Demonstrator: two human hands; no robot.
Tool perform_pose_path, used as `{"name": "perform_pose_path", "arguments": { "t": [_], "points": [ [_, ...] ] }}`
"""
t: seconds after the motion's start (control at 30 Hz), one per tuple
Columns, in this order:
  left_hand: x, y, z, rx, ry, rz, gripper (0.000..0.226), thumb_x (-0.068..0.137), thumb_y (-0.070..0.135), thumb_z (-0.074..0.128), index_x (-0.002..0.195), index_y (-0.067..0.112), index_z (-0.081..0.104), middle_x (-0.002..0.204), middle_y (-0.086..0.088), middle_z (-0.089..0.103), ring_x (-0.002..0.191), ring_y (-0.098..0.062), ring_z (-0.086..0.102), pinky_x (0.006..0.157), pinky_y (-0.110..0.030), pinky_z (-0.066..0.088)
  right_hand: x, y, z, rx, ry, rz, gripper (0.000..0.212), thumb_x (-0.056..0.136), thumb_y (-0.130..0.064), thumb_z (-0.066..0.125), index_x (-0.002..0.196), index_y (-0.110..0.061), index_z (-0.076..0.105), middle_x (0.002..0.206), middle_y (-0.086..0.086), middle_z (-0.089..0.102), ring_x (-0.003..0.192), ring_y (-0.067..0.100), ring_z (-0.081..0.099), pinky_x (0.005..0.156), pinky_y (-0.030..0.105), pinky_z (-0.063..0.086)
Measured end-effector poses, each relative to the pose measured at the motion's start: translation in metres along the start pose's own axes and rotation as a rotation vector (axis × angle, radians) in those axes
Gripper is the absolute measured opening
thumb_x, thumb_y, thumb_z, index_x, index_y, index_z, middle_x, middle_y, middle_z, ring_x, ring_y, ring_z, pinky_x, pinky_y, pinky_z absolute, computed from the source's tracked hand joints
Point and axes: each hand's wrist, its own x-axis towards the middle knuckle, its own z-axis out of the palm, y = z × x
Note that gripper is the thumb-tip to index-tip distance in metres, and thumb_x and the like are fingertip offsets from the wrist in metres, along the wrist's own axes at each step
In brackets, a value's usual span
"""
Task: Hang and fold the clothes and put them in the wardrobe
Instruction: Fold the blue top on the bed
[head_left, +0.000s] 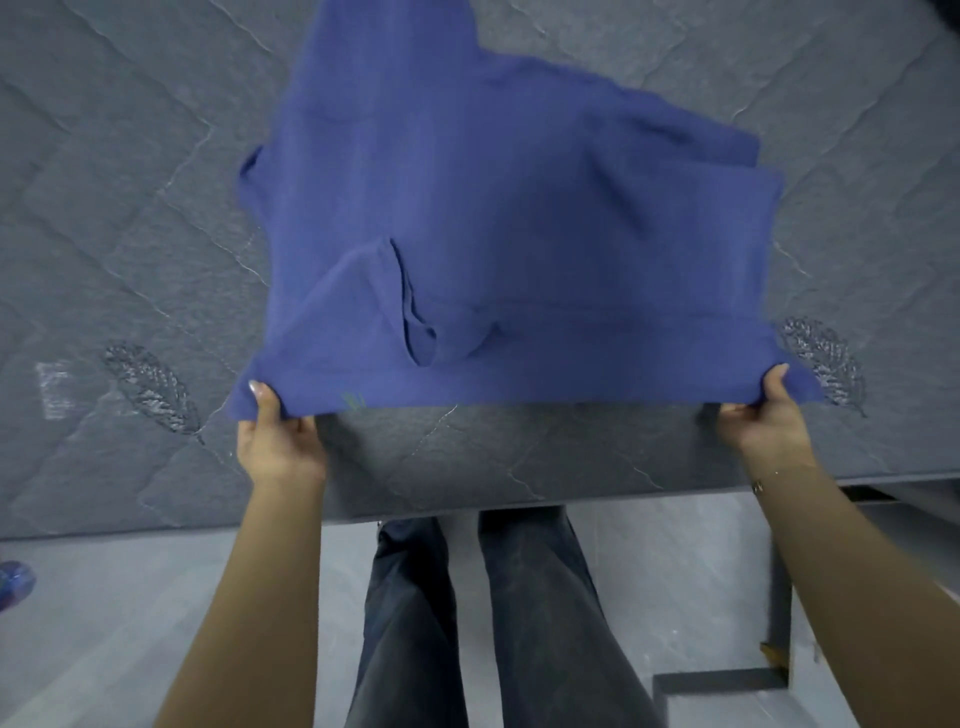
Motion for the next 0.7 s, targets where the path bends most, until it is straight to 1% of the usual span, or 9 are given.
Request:
{"name": "perform_pose_path", "arguments": {
  "t": [0.07,0.13,0.2,0.23,0.33,0.5,0.57,0.63,0.7],
  "points": [
    [-0.006,-0.009,-0.023,0.062,-0.022,-0.021,0.024,0.101,0.016,0.048,0.122,0.01,0.057,0.103,0.002,0.073,0.095,-0.011,0.065,0.097,-0.03,0.051,-0.004,0.001,-0.018,-0.075,0.011,-0.007,0.04,0.103,-0.036,0.041,0.137,-0.016,0.05,0.103,-0.01,0.064,0.11,0.006,0.063,0.089,0.015,0.049],
    [-0.012,-0.018,-0.043,0.101,-0.043,-0.059,0.022,0.102,0.016,0.045,0.122,0.014,0.056,0.089,0.012,0.074,0.092,-0.007,0.066,0.091,-0.025,0.052,-0.005,0.005,-0.033,-0.109,0.039,-0.013,0.046,0.103,-0.035,0.041,0.144,-0.017,0.042,0.12,-0.007,0.064,0.122,0.005,0.055,0.086,0.015,0.051],
    [-0.016,-0.026,-0.062,0.126,-0.049,-0.099,0.027,0.103,0.017,0.044,0.129,0.013,0.051,0.104,0.007,0.072,0.097,-0.009,0.064,0.087,-0.023,0.053,-0.004,0.011,-0.045,-0.113,0.078,-0.012,0.046,0.102,-0.034,0.042,0.145,-0.017,0.041,0.141,-0.003,0.055,0.129,0.009,0.051,0.094,0.018,0.047],
    [-0.016,-0.028,-0.07,0.137,-0.049,-0.118,0.031,0.103,0.018,0.043,0.133,0.012,0.048,0.117,0.001,0.067,0.099,-0.01,0.063,0.087,-0.023,0.053,-0.005,0.016,-0.05,-0.099,0.086,-0.012,0.046,0.102,-0.034,0.043,0.144,-0.017,0.043,0.138,-0.002,0.058,0.126,0.009,0.054,0.096,0.019,0.047],
    [-0.007,-0.029,-0.085,0.141,-0.047,-0.152,0.031,0.103,0.018,0.044,0.133,0.014,0.048,0.134,-0.006,0.055,0.096,-0.007,0.063,0.088,-0.022,0.053,-0.011,0.029,-0.058,-0.065,0.046,-0.021,0.035,0.1,-0.037,0.046,0.129,-0.02,0.055,0.089,-0.009,0.076,0.09,0.002,0.069,0.082,0.018,0.055],
    [0.019,-0.019,-0.09,0.191,-0.073,-0.127,0.008,0.1,0.019,0.053,0.103,0.02,0.06,0.11,0.004,0.068,0.09,-0.006,0.067,0.088,-0.026,0.053,-0.02,0.054,-0.055,0.004,0.009,-0.047,0.013,0.097,-0.024,0.058,0.107,-0.018,0.064,0.086,-0.005,0.076,0.083,0.005,0.071,0.084,0.022,0.056],
    [0.027,-0.015,-0.093,0.224,-0.076,-0.104,0.007,0.098,0.017,0.056,0.101,0.019,0.062,0.112,0.001,0.066,0.093,-0.009,0.067,0.085,-0.026,0.054,-0.02,0.065,-0.049,0.0,0.019,-0.055,0.013,0.098,-0.022,0.056,0.109,-0.018,0.062,0.094,-0.004,0.076,0.084,0.005,0.071,0.083,0.02,0.056],
    [0.034,-0.012,-0.099,0.239,-0.058,-0.077,0.007,0.096,0.012,0.059,0.1,0.016,0.063,0.109,-0.003,0.066,0.095,-0.012,0.067,0.086,-0.027,0.056,-0.018,0.071,-0.046,-0.007,0.06,-0.058,0.016,0.1,-0.023,0.052,0.112,-0.017,0.061,0.122,0.0,0.068,0.106,0.009,0.066,0.091,0.019,0.051],
    [0.038,-0.01,-0.106,0.252,-0.027,-0.071,0.008,0.094,0.007,0.061,0.099,0.014,0.062,0.105,-0.005,0.066,0.094,-0.014,0.066,0.088,-0.027,0.056,-0.014,0.07,-0.045,-0.03,0.083,-0.065,0.03,0.102,-0.027,0.047,0.127,-0.013,0.056,0.14,0.002,0.055,0.126,0.013,0.054,0.096,0.02,0.047]
  ]
}}
